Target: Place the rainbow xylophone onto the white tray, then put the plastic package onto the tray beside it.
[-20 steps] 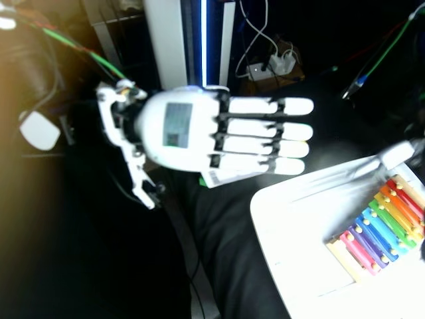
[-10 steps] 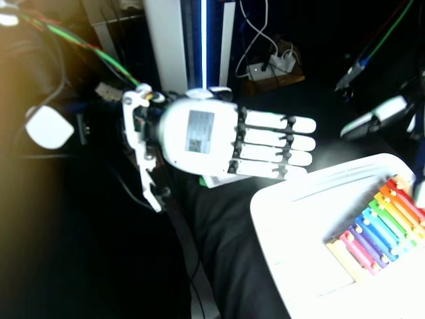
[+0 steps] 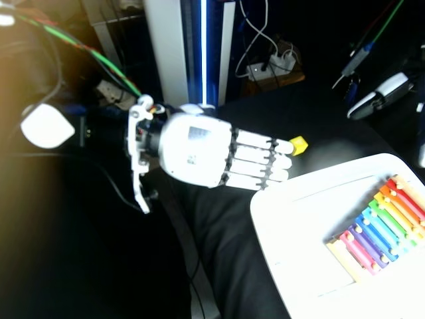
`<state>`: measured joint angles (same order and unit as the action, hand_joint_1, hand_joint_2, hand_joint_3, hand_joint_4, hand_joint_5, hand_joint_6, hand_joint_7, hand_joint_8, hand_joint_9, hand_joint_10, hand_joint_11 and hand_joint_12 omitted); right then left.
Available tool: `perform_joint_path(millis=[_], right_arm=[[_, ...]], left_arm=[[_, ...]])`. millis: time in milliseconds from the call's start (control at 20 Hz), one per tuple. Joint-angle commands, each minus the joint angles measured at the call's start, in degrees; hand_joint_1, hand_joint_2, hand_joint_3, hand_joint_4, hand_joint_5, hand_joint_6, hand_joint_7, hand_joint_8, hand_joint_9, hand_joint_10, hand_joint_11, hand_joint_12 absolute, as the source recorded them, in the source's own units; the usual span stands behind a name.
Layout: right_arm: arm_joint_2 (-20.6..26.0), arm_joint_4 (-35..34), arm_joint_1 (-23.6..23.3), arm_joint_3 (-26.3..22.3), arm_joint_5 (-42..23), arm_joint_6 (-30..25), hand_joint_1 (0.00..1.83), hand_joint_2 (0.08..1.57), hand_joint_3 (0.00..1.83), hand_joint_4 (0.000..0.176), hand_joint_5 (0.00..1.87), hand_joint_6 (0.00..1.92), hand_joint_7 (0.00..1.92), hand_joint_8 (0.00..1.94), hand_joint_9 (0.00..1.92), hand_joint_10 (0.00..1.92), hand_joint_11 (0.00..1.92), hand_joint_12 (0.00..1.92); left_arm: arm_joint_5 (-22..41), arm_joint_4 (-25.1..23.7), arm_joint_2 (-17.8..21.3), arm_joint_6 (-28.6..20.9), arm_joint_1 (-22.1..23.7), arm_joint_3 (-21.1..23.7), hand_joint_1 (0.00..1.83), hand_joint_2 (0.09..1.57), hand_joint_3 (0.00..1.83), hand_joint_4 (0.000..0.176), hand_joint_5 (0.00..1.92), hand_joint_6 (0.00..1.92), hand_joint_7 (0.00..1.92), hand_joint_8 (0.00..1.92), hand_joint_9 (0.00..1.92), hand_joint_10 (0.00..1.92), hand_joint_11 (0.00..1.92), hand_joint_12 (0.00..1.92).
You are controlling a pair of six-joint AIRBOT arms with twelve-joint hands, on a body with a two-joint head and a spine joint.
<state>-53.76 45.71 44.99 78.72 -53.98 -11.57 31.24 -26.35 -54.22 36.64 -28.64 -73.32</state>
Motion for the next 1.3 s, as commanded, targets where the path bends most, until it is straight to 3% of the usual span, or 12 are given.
perform_joint_path(millis=[0,50,100,200,250,350,500,650,900,1100,1200,1250], right_arm=[[0.15,-3.30,-0.83,0.18,-4.08,-0.79,0.73,0.58,0.00,0.000,0.08,0.01,0.13,0.02,0.11,0.02,0.16,0.09],[0.15,-2.74,-0.83,0.20,-3.69,-1.05,0.76,0.58,0.00,0.000,0.09,0.01,0.14,0.01,0.11,0.02,0.16,0.09],[0.15,-2.33,-0.83,0.20,-3.34,-1.15,0.75,0.60,0.01,0.000,0.09,0.01,0.14,0.01,0.12,0.02,0.19,0.10],[0.09,-1.41,-0.82,0.18,-2.48,-1.42,0.71,0.58,0.00,0.000,0.09,0.00,0.13,0.01,0.10,0.01,0.16,0.09],[-0.16,-0.85,-0.82,0.17,-2.02,-1.80,0.68,0.58,0.00,0.000,0.06,0.00,0.11,0.00,0.09,0.00,0.13,0.07],[-0.68,-0.08,-0.81,0.18,-1.34,-2.51,0.66,0.56,0.00,0.000,0.08,0.01,0.14,0.01,0.13,0.02,0.17,0.09],[-1.24,1.15,-0.79,0.21,-0.40,-3.34,0.62,0.57,0.00,0.000,0.13,0.01,0.17,0.00,0.19,0.01,0.26,0.09],[-1.57,2.36,-0.79,0.21,0.34,-3.97,0.56,0.57,0.00,0.000,0.08,0.00,0.13,0.00,0.17,0.00,0.26,0.09],[-2.11,4.06,-0.55,0.42,1.45,-5.30,0.51,0.56,0.00,0.000,0.07,0.00,0.15,0.00,0.20,0.01,0.29,0.12],[-2.11,4.74,-0.51,0.56,2.35,-5.51,0.50,0.56,0.00,0.000,0.07,0.00,0.15,0.00,0.23,0.00,0.01,0.98],[-2.15,5.16,-0.46,0.67,3.17,-5.51,0.52,0.56,0.00,0.000,0.05,0.00,0.11,0.00,0.19,0.00,0.00,0.95],[-2.24,5.24,-0.45,0.81,3.43,-5.51,0.52,0.56,0.00,0.000,0.05,0.00,0.11,0.00,0.19,0.00,0.00,0.95]], left_arm=[[8.75,3.03,0.48,0.98,0.44,0.58,0.72,0.64,0.00,0.124,0.00,0.00,0.00,0.00,0.00,0.00,0.00,0.00],[9.46,3.80,1.19,1.77,0.26,1.24,0.69,0.63,0.00,0.108,0.00,0.00,0.00,0.00,0.00,0.00,0.00,0.00],[9.93,4.34,1.81,2.21,0.06,1.76,0.70,0.63,0.00,0.129,0.00,0.00,0.00,0.00,0.00,0.00,0.00,0.00],[10.84,5.95,3.05,3.82,-0.73,2.93,0.72,0.64,0.00,0.106,0.00,0.00,0.00,0.00,0.00,0.00,0.00,0.00],[11.27,7.01,3.18,4.74,-1.05,3.20,0.73,0.63,0.00,0.120,0.00,0.00,0.00,0.00,0.00,0.00,0.00,0.00],[11.84,7.48,3.13,5.22,-1.09,3.27,0.70,0.62,0.00,0.120,0.00,0.00,0.00,0.00,0.00,0.00,0.00,0.00],[12.23,7.56,3.16,5.23,-1.10,3.42,0.70,0.66,0.01,0.072,0.00,0.00,0.00,0.00,0.00,0.00,0.00,0.00],[11.81,7.65,2.97,5.23,-1.17,3.50,0.72,0.66,0.01,0.058,0.00,0.00,0.00,0.00,0.00,0.00,0.00,0.00],[11.57,7.44,2.31,5.25,-1.36,3.50,0.70,0.66,0.00,0.055,0.00,0.00,0.00,0.00,0.00,0.00,0.00,0.00],[11.27,7.64,1.78,5.25,-2.50,3.50,0.81,0.62,0.00,0.092,0.00,0.00,0.00,0.00,0.00,0.00,0.00,0.00],[11.05,7.63,1.34,5.25,-2.93,3.48,0.75,0.62,0.00,0.060,0.00,0.00,0.00,0.00,0.00,0.00,0.00,0.00],[10.98,7.62,1.22,5.25,-3.02,3.47,0.75,0.62,0.00,0.060,0.00,0.00,0.00,0.00,0.00,0.00,0.00,0.00]])
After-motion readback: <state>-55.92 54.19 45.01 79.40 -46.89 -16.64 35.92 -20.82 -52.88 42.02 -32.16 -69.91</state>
